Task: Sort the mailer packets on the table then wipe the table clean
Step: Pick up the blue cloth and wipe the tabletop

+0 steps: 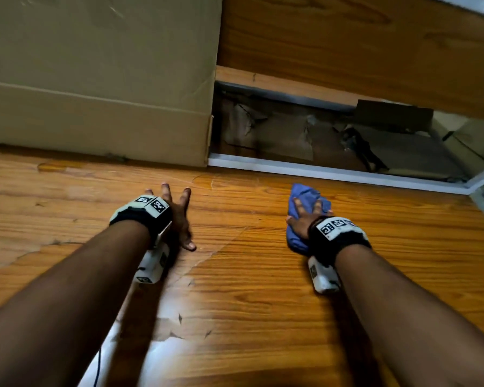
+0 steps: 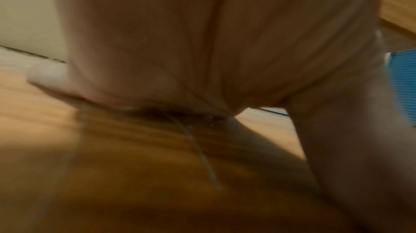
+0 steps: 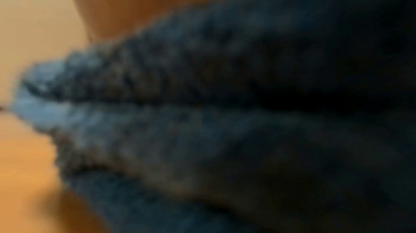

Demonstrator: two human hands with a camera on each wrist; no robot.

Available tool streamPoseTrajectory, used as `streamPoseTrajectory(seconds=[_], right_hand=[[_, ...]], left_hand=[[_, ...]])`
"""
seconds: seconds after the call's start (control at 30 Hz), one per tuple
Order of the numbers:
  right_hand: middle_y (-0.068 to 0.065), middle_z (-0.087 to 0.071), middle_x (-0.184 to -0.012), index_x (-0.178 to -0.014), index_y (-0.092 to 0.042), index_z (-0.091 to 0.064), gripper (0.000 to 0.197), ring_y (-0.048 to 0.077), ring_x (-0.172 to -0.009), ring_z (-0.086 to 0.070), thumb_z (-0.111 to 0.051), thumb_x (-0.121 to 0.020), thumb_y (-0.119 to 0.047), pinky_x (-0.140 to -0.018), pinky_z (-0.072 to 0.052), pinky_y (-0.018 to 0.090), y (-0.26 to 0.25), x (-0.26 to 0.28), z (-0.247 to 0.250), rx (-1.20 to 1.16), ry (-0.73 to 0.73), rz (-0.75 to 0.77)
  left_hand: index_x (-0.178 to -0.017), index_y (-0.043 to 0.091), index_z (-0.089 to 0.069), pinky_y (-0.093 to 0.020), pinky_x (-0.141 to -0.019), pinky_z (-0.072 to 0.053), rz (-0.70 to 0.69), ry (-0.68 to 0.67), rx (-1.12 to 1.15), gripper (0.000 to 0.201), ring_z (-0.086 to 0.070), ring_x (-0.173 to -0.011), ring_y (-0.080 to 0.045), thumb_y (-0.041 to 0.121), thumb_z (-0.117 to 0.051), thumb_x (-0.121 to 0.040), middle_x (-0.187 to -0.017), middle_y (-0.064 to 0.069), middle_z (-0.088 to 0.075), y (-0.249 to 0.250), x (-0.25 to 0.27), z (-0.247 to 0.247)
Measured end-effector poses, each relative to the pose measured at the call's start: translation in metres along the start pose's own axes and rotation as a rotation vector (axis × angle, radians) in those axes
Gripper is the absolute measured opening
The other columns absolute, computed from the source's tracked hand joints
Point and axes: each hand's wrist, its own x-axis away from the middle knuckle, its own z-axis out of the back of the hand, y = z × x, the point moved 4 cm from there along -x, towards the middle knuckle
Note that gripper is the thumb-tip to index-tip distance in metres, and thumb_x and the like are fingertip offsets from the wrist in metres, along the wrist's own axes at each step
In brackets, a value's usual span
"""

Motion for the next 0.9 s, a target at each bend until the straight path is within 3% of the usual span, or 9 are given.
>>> streamPoseTrajectory(seconds=[0.17,0.27,0.37,0.5,0.67,0.77,0.9], right_hand=[[0.007,0.029,-0.155,-0.147,-0.049,0.008,0.068,0.043,-0.142,0.022,-0.029,-0.092,-0.063,-0.115,0.004,0.06,-0.115,0.016,-0.009,0.076,-0.005,0.299],[0.009,0.023,-0.158,-0.149,-0.047,0.003,0.065,0.04,-0.144,0.018,-0.034,-0.096,-0.058,-0.117,0.004,0.053,-0.127,0.023,0.0,0.133,0.009,0.411],[0.008,0.016,-0.16,-0.15,-0.044,0.003,0.064,0.035,-0.145,0.016,-0.029,-0.097,-0.058,-0.118,0.006,0.051,-0.094,-0.002,0.016,0.13,0.013,0.361],[0.006,0.025,-0.158,-0.147,-0.051,0.003,0.063,0.045,-0.143,0.015,-0.029,-0.093,-0.061,-0.116,0.001,0.058,-0.089,-0.024,0.023,-0.02,0.023,0.146],[0.006,0.021,-0.159,-0.148,-0.051,-0.003,0.065,0.046,-0.142,0.015,-0.037,-0.093,-0.059,-0.116,0.0,0.059,-0.135,-0.01,0.014,0.029,0.041,0.337],[0.007,0.019,-0.159,-0.147,-0.051,0.001,0.066,0.041,-0.145,0.013,-0.033,-0.092,-0.064,-0.118,0.001,0.053,-0.102,-0.027,0.017,0.082,0.034,0.384],[0.007,0.025,-0.157,-0.141,-0.058,0.006,0.065,0.042,-0.146,0.0,-0.022,-0.085,-0.074,-0.117,-0.007,0.051,0.007,-0.059,0.027,-0.005,0.062,0.103]], left_hand=[[-0.141,0.038,0.033,-0.066,-0.111,-0.009,0.047,-0.025,-0.064,0.154,0.014,-0.136,-0.057,0.071,-0.081,-0.043,-0.149,-0.019,0.037,0.006,-0.002,0.007],[-0.142,0.037,0.031,-0.067,-0.11,-0.008,0.046,-0.015,-0.073,0.154,0.013,-0.137,-0.057,0.068,-0.083,-0.044,-0.15,-0.019,0.035,0.007,-0.002,0.007],[-0.144,0.039,0.028,-0.069,-0.108,-0.006,0.026,-0.003,-0.042,0.155,0.015,-0.136,-0.057,0.065,-0.085,-0.041,-0.15,-0.018,0.035,0.005,-0.006,0.004],[-0.141,0.04,0.03,-0.07,-0.107,-0.007,0.046,-0.005,-0.069,0.162,0.014,-0.135,-0.059,0.07,-0.084,-0.03,-0.149,-0.019,0.035,0.004,-0.009,0.003],[-0.141,0.04,0.031,-0.069,-0.107,-0.006,0.061,0.001,-0.077,0.163,0.014,-0.136,-0.057,0.07,-0.084,-0.031,-0.15,-0.018,0.035,0.007,-0.011,0.004],[-0.142,0.041,0.029,-0.069,-0.108,-0.006,0.059,0.035,-0.077,0.163,0.012,-0.137,-0.058,0.07,-0.084,-0.029,-0.151,-0.018,0.033,0.004,-0.012,0.001],[-0.142,0.041,0.03,-0.068,-0.109,-0.006,0.038,0.054,-0.067,0.163,0.013,-0.137,-0.057,0.069,-0.085,-0.029,-0.15,-0.018,0.034,0.004,-0.01,0.0]])
